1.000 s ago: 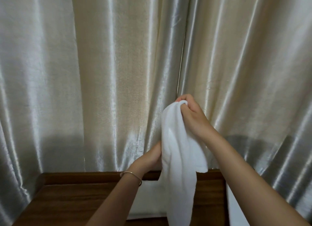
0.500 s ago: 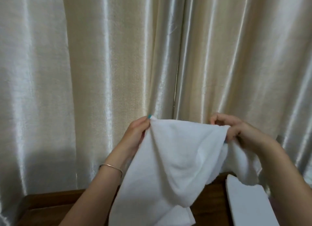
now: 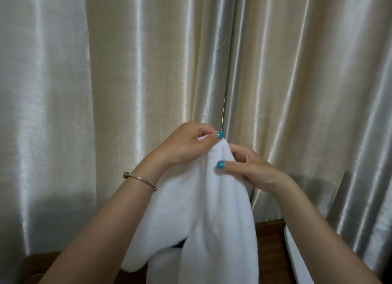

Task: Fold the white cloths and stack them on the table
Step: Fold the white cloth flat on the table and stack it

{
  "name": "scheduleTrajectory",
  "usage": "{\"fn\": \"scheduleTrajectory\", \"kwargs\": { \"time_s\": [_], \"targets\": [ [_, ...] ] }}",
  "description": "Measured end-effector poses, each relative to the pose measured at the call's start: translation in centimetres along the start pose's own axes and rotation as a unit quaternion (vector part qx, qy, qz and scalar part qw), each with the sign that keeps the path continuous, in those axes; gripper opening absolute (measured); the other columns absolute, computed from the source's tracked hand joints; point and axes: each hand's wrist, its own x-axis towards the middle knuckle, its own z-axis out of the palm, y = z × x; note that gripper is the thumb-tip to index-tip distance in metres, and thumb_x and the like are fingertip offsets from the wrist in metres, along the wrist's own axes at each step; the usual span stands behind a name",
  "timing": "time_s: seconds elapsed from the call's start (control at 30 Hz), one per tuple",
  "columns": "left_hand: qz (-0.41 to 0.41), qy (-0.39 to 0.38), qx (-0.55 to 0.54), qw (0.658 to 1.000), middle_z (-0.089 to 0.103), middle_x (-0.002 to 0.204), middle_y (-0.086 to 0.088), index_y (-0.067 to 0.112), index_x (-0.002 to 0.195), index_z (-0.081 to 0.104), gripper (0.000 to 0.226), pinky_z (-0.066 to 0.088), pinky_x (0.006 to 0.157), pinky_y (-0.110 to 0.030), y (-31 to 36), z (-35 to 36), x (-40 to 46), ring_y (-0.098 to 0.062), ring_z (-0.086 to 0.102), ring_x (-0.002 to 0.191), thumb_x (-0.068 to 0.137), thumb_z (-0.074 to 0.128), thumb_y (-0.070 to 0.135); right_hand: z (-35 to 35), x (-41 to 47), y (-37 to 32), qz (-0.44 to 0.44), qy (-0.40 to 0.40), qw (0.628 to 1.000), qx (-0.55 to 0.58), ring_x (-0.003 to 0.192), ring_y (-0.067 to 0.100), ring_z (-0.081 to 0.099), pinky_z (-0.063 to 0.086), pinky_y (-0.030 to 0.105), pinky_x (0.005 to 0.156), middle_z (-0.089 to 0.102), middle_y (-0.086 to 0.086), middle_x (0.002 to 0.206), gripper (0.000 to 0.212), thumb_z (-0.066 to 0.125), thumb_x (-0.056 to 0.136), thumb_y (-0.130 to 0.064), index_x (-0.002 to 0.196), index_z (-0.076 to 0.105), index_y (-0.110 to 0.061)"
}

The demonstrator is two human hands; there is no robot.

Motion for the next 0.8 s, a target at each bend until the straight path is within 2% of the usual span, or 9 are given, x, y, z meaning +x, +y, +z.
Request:
{"fn": "scheduleTrajectory", "kwargs": {
  "time_s": [0.1, 0.2, 0.33, 0.43, 0.5, 0.57, 0.63, 0.7, 0.8],
  "targets": [
    [-0.019, 0.030, -0.002, 0.999, 0.048, 0.050, 0.018, 0.031, 0.053, 0.046, 0.044, 0.030, 0.057, -0.017, -1.0, -0.3, -1.5, 0.003, 0.042, 0.054, 0.096, 0.053, 0.030, 1.0, 0.1, 1.3, 0.075, -0.017, 0.996, -0.052, 0.101, 0.024, 0.066, 0.050, 0.041, 0.086, 0.071, 0.006, 0.112, 0.034, 0.074, 0.074, -0.028, 0.108, 0.070, -0.025],
    [-0.051, 0.061, -0.013, 0.997, 0.033, 0.054, 0.009, 0.025, 0.054, 0.036, 0.046, 0.025, 0.053, -0.016, -2.3, -1.2, -2.8, 0.000, 0.033, 0.051, 0.097, 0.051, 0.028, 1.8, -0.3, 2.9, 0.149, -0.032, 0.984, -0.097, 0.094, 0.016, 0.070, 0.053, 0.025, 0.074, 0.074, -0.002, 0.104, 0.023, 0.078, 0.076, -0.034, 0.098, 0.073, -0.029],
    [-0.075, 0.075, 0.008, 0.994, 0.031, 0.055, 0.007, 0.023, 0.055, 0.035, 0.046, 0.027, 0.050, -0.012, -4.2, -2.6, -4.1, 0.002, 0.035, 0.047, 0.098, 0.050, 0.028, 2.0, -0.4, 3.4, 0.233, -0.065, 0.955, -0.171, 0.083, 0.002, 0.070, 0.051, 0.012, 0.064, 0.076, -0.013, 0.091, 0.003, 0.076, 0.079, -0.035, 0.082, 0.076, -0.034],
    [-0.096, 0.119, 0.009, 0.988, 0.027, 0.055, 0.007, 0.025, 0.056, 0.030, 0.047, 0.021, 0.050, -0.019, -6.2, -3.9, -4.1, -0.002, 0.030, 0.048, 0.099, 0.049, 0.030, 1.4, 0.2, 3.9, 0.274, -0.099, 0.912, -0.288, 0.088, 0.005, 0.070, 0.056, 0.019, 0.073, 0.074, -0.009, 0.102, 0.026, 0.077, 0.078, -0.038, 0.099, 0.073, -0.023],
    [-0.107, 0.151, 0.030, 0.982, 0.028, 0.054, 0.004, 0.027, 0.054, 0.030, 0.048, 0.022, 0.052, -0.024, -7.1, -4.9, -4.3, -0.007, 0.029, 0.051, 0.098, 0.049, 0.033, 1.2, 0.2, 4.3, 0.287, -0.115, 0.881, -0.358, 0.087, 0.007, 0.068, 0.057, 0.023, 0.077, 0.072, -0.007, 0.102, 0.029, 0.074, 0.081, -0.040, 0.101, 0.072, -0.021],
    [-0.105, 0.149, 0.078, 0.980, 0.035, 0.052, 0.002, 0.027, 0.052, 0.036, 0.046, 0.025, 0.052, -0.024, -7.4, -5.9, -4.9, -0.009, 0.032, 0.053, 0.094, 0.046, 0.042, 1.0, 0.1, 4.2, 0.265, -0.072, 0.866, -0.418, 0.077, 0.007, 0.064, 0.051, 0.021, 0.064, 0.069, -0.008, 0.088, 0.019, 0.068, 0.084, -0.044, 0.086, 0.069, -0.024],
    [-0.112, 0.107, 0.160, 0.975, 0.047, 0.055, 0.007, 0.029, 0.057, 0.049, 0.039, 0.031, 0.053, -0.023, -7.6, -7.0, -6.1, -0.010, 0.040, 0.057, 0.087, 0.047, 0.055, 0.3, 0.0, 4.0, 0.223, 0.027, 0.844, -0.486, 0.077, 0.017, 0.062, 0.044, 0.027, 0.060, 0.064, -0.003, 0.082, 0.022, 0.063, 0.086, -0.047, 0.078, 0.063, -0.026],
    [-0.136, 0.044, 0.250, 0.958, 0.054, 0.065, 0.012, 0.029, 0.069, 0.058, 0.036, 0.035, 0.054, -0.026, -7.9, -8.3, -7.9, -0.007, 0.048, 0.063, 0.073, 0.063, 0.064, -0.8, -0.3, 3.6, 0.179, 0.113, 0.839, -0.502, 0.083, 0.022, 0.062, 0.040, 0.029, 0.059, 0.064, -0.003, 0.083, 0.019, 0.059, 0.086, -0.050, 0.078, 0.063, -0.033],
    [-0.158, -0.062, 0.327, 0.930, 0.059, 0.079, 0.012, 0.029, 0.083, 0.064, 0.028, 0.038, 0.058, -0.026, -8.6, -9.3, -11.1, -0.014, 0.056, 0.075, 0.066, 0.082, 0.041, -2.2, -1.1, 2.6, 0.143, 0.144, 0.842, -0.500, 0.074, 0.018, 0.059, 0.037, 0.027, 0.056, 0.063, -0.007, 0.077, 0.020, 0.062, 0.082, -0.053, 0.074, 0.064, -0.034]
  ]
}}
